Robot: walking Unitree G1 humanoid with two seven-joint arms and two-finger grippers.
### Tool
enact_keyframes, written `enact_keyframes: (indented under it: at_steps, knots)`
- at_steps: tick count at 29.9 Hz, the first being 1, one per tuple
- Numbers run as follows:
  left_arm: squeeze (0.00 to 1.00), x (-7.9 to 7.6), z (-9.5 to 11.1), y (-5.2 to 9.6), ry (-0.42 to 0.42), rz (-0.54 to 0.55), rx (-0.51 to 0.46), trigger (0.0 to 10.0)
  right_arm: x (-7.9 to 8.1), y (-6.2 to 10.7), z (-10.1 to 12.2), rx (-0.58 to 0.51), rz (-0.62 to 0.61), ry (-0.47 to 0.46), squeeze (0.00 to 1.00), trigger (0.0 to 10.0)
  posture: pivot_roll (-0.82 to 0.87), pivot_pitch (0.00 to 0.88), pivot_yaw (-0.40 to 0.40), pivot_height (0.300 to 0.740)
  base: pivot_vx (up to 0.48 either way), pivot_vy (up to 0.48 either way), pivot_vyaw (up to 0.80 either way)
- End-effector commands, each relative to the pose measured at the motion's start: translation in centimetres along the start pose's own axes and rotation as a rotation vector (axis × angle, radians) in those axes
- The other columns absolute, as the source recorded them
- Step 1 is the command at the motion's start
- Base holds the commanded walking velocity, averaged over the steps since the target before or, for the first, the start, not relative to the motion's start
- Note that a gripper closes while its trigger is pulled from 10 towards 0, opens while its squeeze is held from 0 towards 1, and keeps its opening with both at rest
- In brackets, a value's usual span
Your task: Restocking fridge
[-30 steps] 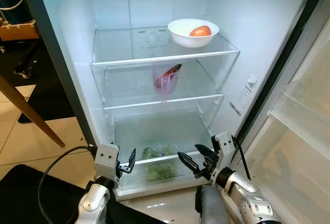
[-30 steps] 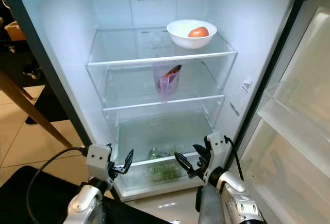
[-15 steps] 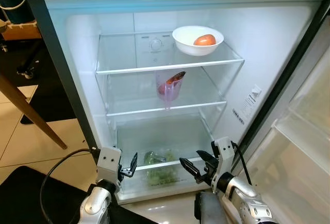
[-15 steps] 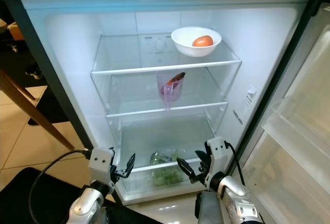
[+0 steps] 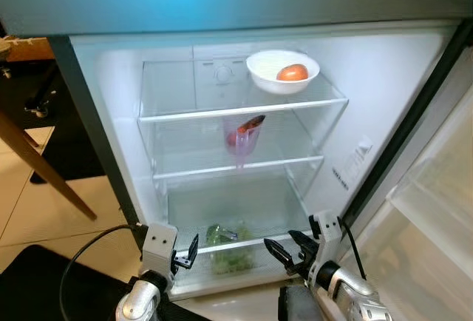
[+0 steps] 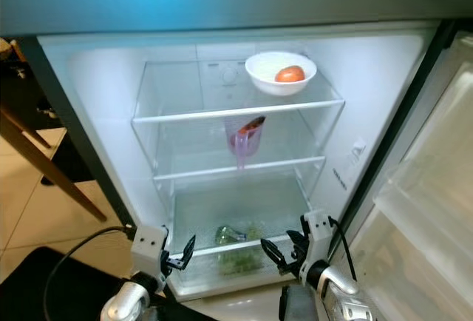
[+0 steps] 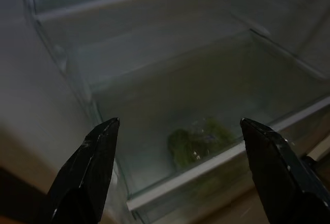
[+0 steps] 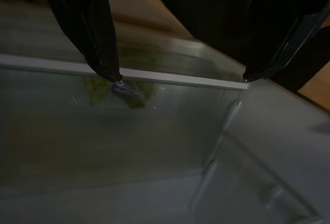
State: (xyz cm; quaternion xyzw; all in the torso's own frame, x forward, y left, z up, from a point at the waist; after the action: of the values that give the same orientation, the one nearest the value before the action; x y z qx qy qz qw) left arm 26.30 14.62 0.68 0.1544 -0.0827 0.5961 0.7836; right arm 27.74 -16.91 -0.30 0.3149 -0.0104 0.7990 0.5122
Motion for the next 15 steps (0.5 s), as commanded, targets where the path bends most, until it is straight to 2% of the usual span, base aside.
enact_keyframes:
  at_steps: [1,3,8,15]
  knots:
    - [0.00,0.0,-0.8,0.6,-0.024,-0.012,0.025,10.0,-0.8,0.4,-0.6,0.019,-0.046,0.001,0.00,10.0,-0.04,0.014,-0.015,0.609,0.000,0.000,0.00]
    - [0.00,0.0,-0.8,0.6,-0.027,-0.015,0.026,10.0,-1.2,0.6,-1.0,0.034,-0.077,0.001,0.00,10.0,-0.03,0.014,-0.014,0.609,0.000,0.000,0.00]
    - [0.00,-0.1,-0.8,0.6,-0.037,-0.023,0.023,10.0,-1.4,1.1,-1.4,0.020,-0.058,-0.030,0.00,10.0,-0.04,0.013,-0.013,0.614,0.000,0.000,0.00]
    - [0.00,-0.3,-1.0,0.6,-0.055,-0.040,0.026,10.0,-1.9,1.5,-2.2,0.026,-0.079,-0.058,0.00,10.0,-0.04,0.012,-0.009,0.644,0.000,0.000,0.00]
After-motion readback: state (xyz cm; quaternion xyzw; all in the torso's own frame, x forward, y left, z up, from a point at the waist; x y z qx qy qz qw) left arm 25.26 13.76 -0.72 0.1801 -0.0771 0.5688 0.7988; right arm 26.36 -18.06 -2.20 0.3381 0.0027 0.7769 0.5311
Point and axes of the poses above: a point about 5 cm out from each wrist's last joint towards the gripper, its own y axis pointing back from the gripper into the wrist, its own z axis along the axis of the wrist's last joint, x = y × z, the point moved 2 cm from there along -y, pointing out of the wrist towards the gripper, and after that the axes turned 14 degrees about -y, right-handed, at the moved point
